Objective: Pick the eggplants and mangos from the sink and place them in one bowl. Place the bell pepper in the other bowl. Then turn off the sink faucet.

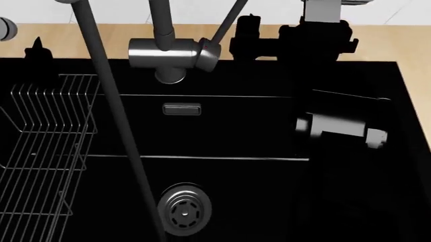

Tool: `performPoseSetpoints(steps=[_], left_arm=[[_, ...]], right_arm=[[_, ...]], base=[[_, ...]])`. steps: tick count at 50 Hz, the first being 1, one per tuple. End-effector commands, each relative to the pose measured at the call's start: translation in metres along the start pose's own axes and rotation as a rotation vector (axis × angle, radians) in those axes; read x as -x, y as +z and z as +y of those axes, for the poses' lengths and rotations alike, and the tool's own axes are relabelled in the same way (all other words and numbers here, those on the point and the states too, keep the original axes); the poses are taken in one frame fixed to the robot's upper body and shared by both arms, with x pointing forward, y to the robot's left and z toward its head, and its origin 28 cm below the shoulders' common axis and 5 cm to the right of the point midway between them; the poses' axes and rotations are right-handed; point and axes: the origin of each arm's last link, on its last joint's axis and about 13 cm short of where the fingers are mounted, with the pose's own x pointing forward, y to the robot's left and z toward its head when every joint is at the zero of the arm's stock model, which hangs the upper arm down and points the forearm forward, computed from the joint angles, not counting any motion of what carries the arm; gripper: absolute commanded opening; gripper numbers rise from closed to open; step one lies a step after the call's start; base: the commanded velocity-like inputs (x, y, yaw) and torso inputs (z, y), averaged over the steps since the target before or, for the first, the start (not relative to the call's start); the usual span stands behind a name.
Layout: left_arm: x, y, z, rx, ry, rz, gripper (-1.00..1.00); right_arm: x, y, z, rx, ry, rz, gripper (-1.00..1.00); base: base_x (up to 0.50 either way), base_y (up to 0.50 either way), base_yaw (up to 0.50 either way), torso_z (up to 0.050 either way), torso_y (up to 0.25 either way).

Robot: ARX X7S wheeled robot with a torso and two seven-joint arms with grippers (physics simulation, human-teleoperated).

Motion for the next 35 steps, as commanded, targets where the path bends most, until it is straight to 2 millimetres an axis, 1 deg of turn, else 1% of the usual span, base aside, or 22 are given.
performPoseSetpoints(steps=[1, 6, 12, 20, 32, 35], left_arm=[[0.000, 0.000, 0.002, 0.022, -0.011, -0.004, 1.00], [0.001, -0.002, 0.003, 0.026, -0.008, -0.004, 1.00], [0.002, -0.001, 0.003, 0.029, -0.006, -0.004, 1.00], [0.002, -0.001, 0.003, 0.028, -0.006, -0.006, 1.00], [0.001, -0.003, 0.008, 0.025, -0.010, -0.002, 1.00], [0.001, -0.005, 0.009, 0.026, -0.006, 0.001, 1.00]], right_arm=[[-0.003, 0.006, 0.013, -0.018, 0.051, -0.020, 1.00], [-0.004, 0.006, 0.017, -0.033, 0.072, -0.022, 1.00], [-0.005, 0.012, 0.020, -0.035, 0.088, -0.040, 1.00], [-0.006, 0.008, 0.023, -0.050, 0.114, -0.037, 1.00], [-0.007, 0.007, 0.033, -0.057, 0.166, -0.033, 1.00], [-0.008, 0.010, 0.036, -0.069, 0.180, -0.045, 1.00]], base=[[0.00, 0.00, 0.00, 0.000, 0.000], [0.00, 0.00, 0.00, 0.000, 0.000], [0.00, 0.00, 0.00, 0.000, 0.000], [0.00, 0.00, 0.00, 0.000, 0.000], [0.00, 0.00, 0.00, 0.000, 0.000], [0.00, 0.00, 0.00, 0.000, 0.000]])
